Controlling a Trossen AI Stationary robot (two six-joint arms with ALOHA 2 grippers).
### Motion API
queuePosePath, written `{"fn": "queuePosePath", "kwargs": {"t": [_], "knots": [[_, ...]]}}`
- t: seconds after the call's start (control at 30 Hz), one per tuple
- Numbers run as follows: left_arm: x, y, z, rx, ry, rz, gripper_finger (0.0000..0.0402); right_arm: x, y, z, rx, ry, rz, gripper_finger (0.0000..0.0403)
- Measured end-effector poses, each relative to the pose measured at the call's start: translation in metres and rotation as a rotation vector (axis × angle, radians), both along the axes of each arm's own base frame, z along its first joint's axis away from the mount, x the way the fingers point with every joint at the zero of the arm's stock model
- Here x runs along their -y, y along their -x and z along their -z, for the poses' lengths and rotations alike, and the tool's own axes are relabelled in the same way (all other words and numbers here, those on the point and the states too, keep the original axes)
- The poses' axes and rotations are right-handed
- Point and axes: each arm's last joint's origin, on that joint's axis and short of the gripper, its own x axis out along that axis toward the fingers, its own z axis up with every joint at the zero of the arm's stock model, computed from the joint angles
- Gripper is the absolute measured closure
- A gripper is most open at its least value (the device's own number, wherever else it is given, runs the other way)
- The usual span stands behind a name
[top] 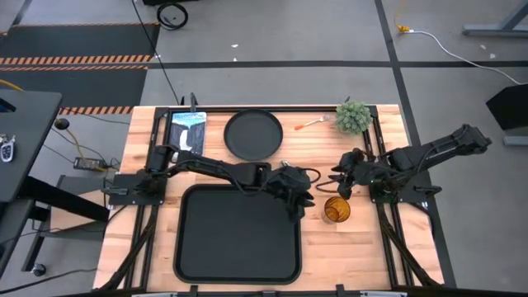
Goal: Pick and place plate/cup/fork/spoon on tray
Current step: Put the brown cup on the black tray
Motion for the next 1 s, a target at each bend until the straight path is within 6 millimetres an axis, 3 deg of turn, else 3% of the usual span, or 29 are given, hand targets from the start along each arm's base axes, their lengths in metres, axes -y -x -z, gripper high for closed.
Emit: {"fn": "queuePosePath", "kwargs": {"t": [0.17,0.37,0.73,1.0], "knots": [[0.002,0.006,0.0,-0.087,-0.001,-0.002,0.0284,-0.009,-0.001,-0.014,-0.255,-0.046,-0.045,0.0252],[0.005,0.013,0.008,-0.195,-0.013,0.005,0.0284,-0.022,0.007,-0.012,-0.488,-0.148,-0.179,0.0252],[0.002,0.017,0.013,-0.264,-0.027,0.003,0.0285,-0.047,0.034,-0.017,-0.499,-0.174,-0.3,0.0252],[0.002,0.011,0.006,-0.162,-0.037,-0.023,0.0285,-0.074,0.037,0.011,-0.549,-0.187,-0.333,0.0252]]}}
